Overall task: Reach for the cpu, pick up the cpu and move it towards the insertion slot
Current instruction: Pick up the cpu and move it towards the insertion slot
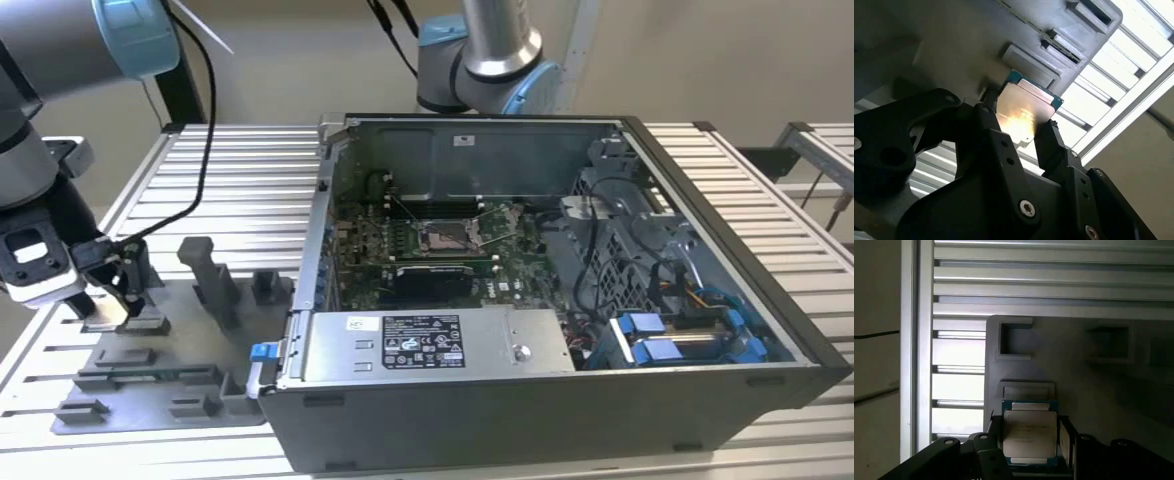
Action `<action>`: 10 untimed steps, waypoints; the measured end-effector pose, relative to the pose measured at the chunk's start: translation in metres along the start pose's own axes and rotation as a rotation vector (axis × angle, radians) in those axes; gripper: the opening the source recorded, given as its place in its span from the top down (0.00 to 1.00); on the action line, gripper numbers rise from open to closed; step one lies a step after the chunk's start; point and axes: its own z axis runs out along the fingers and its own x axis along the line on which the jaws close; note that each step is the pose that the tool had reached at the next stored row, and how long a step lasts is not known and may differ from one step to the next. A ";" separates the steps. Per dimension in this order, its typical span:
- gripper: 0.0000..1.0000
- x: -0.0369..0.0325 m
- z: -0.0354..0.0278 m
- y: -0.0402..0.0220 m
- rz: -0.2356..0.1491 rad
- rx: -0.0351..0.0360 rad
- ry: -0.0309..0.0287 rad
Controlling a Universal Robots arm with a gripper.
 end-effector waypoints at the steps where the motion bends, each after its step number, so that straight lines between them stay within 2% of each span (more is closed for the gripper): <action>1: 1.00 0.0000 -0.0020 0.0001 0.000 0.0000 0.0000; 6: 1.00 0.0000 -0.0113 0.0004 0.000 -0.0001 -0.0001; 10: 1.00 -0.0001 -0.0215 0.0007 0.000 -0.0001 -0.0002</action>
